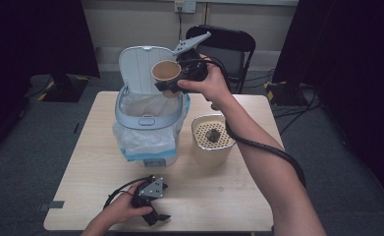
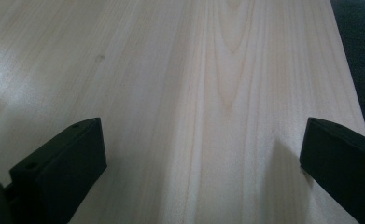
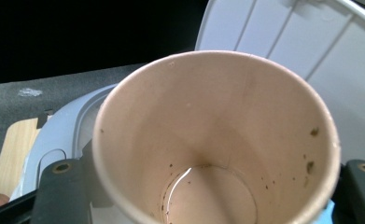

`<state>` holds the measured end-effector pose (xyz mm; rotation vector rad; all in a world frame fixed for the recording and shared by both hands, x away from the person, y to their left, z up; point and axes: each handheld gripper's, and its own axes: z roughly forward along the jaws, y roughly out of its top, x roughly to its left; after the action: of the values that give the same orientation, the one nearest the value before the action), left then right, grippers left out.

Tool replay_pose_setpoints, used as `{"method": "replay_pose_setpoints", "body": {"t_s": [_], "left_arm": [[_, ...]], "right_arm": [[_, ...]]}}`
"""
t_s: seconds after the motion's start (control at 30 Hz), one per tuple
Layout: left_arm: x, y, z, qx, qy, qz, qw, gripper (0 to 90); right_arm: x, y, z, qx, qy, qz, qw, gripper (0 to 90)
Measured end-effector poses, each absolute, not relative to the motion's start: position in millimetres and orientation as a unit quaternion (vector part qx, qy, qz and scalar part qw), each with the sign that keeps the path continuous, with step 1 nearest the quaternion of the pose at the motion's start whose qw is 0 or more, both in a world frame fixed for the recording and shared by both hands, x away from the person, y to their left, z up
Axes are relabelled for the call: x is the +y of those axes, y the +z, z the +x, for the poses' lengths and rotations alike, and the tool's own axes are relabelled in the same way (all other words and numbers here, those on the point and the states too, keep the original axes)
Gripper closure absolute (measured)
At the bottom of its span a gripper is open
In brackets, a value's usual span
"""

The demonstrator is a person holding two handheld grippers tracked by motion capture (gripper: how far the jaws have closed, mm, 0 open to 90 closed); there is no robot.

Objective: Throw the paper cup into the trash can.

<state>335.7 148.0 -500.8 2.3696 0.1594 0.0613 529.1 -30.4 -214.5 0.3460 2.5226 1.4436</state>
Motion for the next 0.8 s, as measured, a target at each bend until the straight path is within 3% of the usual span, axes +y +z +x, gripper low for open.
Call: {"method": "replay_pose_setpoints", "body": {"t_s": [0.8], "left_arm": [[148,-501,336,0.062,0.024,0.925,0.374,0.0]], "right_arm": [[3,-237,529,0.862,0.49,0.106,0.077,25.6]]}}
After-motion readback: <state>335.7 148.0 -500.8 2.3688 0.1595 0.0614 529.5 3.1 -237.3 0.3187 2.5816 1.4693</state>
